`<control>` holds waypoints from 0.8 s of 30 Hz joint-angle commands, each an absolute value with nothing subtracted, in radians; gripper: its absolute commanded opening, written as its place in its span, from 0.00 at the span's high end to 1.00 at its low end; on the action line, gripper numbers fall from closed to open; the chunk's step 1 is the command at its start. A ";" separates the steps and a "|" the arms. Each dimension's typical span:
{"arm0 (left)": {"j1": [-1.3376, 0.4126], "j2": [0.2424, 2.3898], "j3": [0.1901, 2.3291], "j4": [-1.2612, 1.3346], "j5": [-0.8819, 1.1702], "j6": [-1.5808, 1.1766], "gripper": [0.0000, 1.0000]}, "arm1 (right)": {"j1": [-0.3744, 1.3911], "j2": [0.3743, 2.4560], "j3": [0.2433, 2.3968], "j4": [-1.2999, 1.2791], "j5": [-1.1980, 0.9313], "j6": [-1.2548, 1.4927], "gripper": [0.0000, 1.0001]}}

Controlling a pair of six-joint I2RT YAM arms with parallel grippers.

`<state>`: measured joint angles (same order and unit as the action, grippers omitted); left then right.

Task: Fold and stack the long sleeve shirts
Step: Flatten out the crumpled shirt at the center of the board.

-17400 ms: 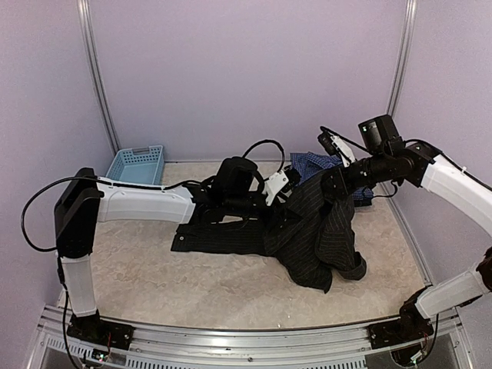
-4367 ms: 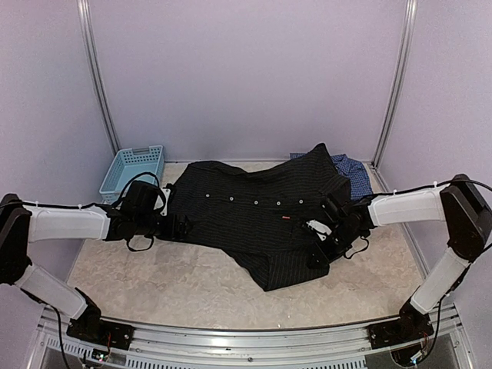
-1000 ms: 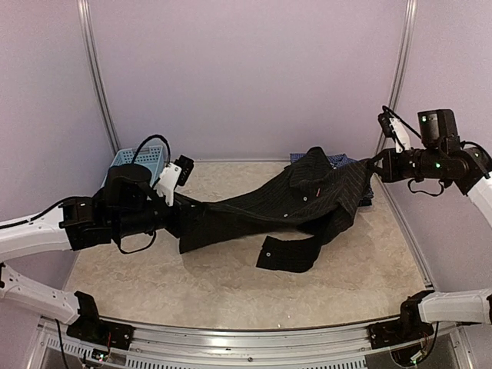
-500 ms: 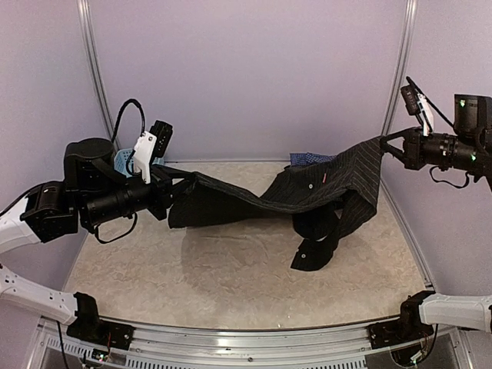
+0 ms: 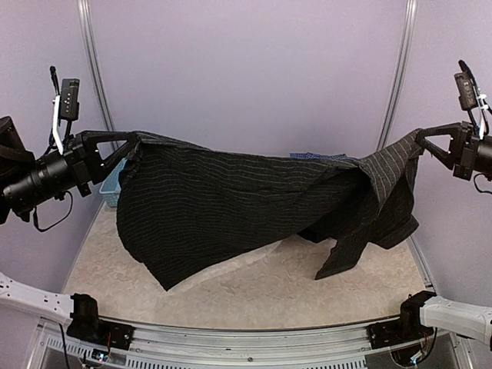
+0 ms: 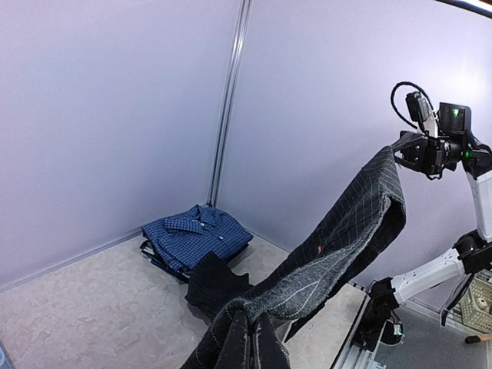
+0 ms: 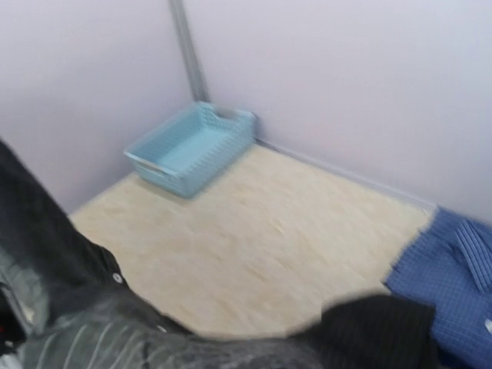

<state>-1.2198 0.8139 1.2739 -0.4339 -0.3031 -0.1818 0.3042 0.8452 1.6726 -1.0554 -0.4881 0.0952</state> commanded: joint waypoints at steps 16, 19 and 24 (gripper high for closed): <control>-1.227 0.730 1.353 -0.332 -0.091 -0.129 1.00 | 0.297 0.859 1.990 -0.974 -0.732 0.274 1.00; -1.227 0.716 1.359 -0.314 -0.090 -0.117 1.00 | 0.296 0.860 1.984 -0.927 -0.786 0.309 1.00; -1.227 0.724 1.380 -0.331 -0.146 -0.099 1.00 | 0.296 0.863 1.980 -0.868 -0.842 0.347 1.00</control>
<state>-1.2209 0.7277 1.3449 -0.3637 -0.1108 -0.1299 0.3042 0.8543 1.9774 -0.9668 -0.7776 0.2958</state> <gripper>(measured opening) 0.005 0.003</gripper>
